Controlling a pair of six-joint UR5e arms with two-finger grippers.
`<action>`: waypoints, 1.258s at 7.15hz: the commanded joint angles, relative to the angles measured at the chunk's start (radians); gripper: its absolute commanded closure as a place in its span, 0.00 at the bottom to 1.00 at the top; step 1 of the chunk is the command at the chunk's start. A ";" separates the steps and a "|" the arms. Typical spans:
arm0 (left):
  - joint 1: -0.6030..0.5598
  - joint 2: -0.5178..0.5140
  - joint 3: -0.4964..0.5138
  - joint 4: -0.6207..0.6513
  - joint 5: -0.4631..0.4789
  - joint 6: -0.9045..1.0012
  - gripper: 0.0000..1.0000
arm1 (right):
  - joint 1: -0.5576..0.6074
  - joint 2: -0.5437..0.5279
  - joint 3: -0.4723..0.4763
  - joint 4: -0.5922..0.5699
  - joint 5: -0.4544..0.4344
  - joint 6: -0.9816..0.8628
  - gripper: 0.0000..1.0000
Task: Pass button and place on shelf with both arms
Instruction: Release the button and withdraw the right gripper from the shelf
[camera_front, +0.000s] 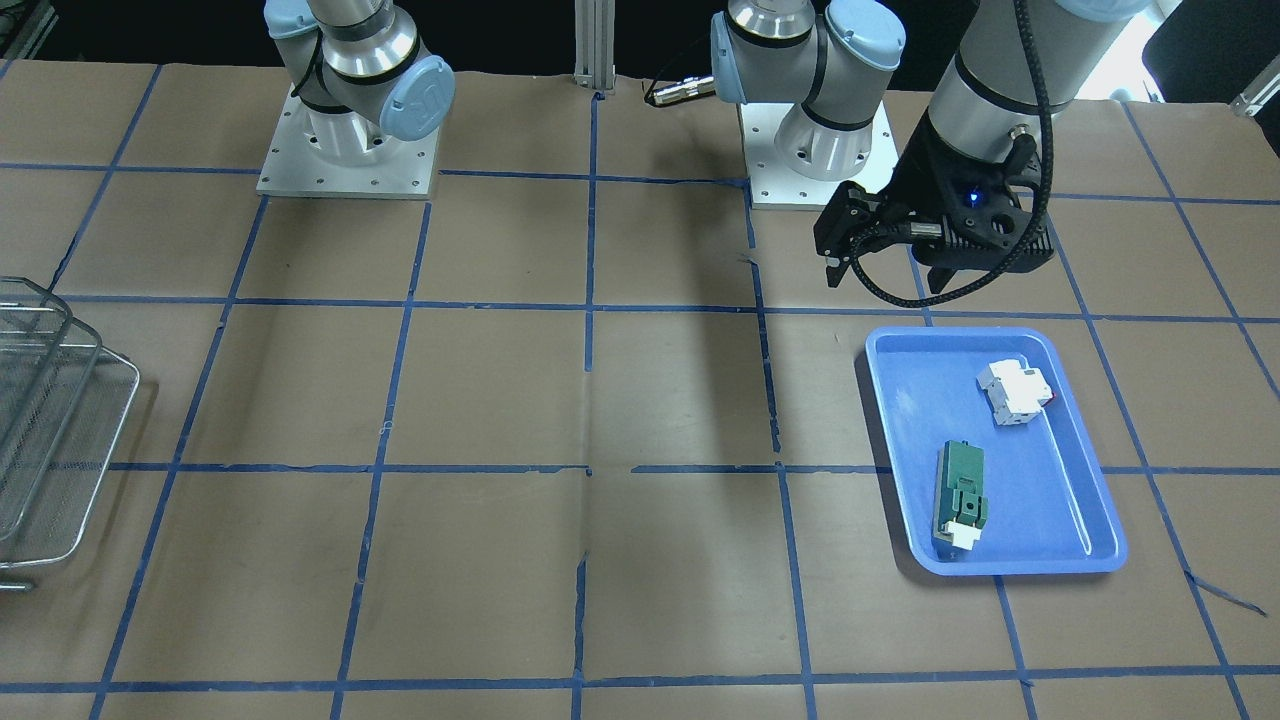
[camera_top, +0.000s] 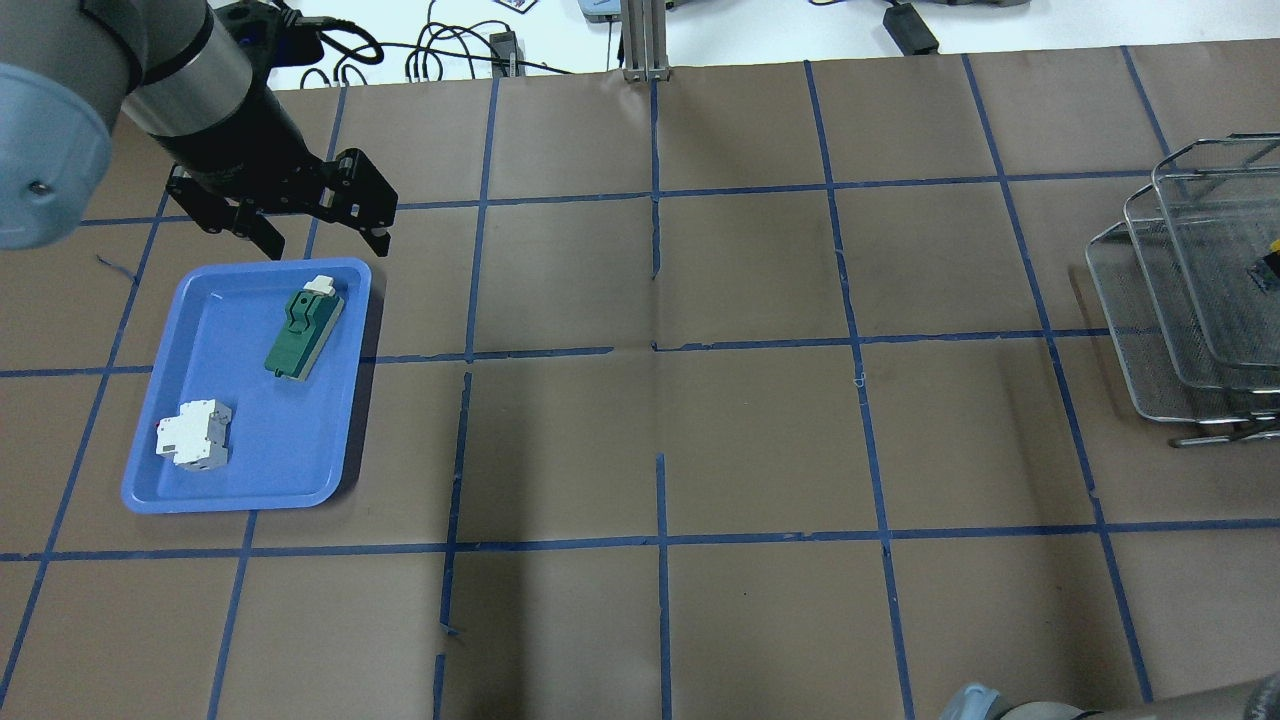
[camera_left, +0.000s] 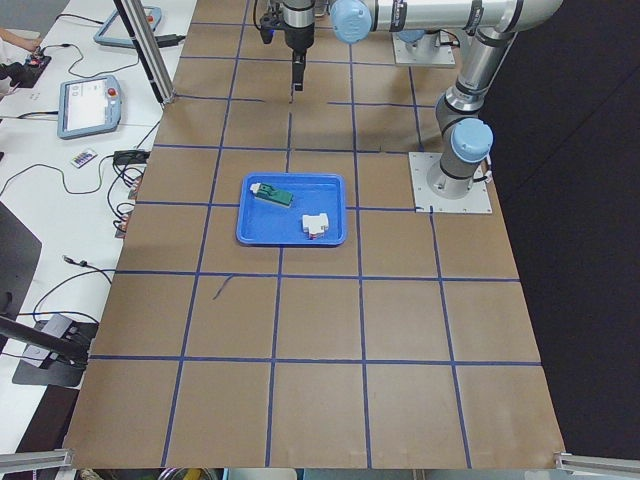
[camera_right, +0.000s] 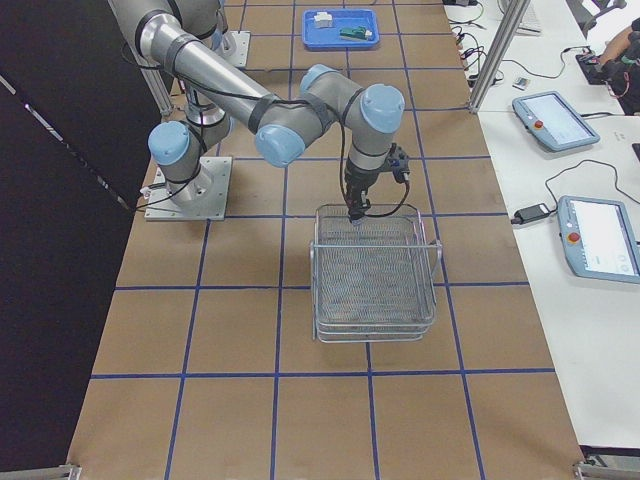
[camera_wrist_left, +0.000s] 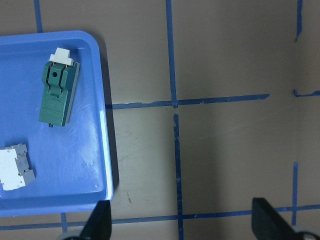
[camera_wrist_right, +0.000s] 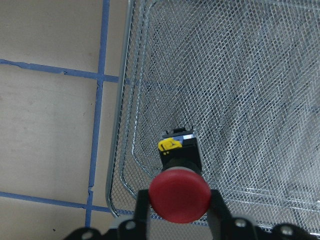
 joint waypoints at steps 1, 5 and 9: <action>-0.006 -0.006 0.012 -0.018 -0.019 -0.019 0.00 | -0.001 0.001 0.000 0.000 0.001 0.001 0.25; -0.007 0.004 -0.003 -0.012 -0.022 -0.012 0.00 | 0.013 -0.025 -0.023 0.008 0.003 0.005 0.26; -0.011 0.002 0.014 -0.006 -0.006 -0.009 0.00 | 0.400 -0.168 -0.064 0.063 0.038 0.349 0.06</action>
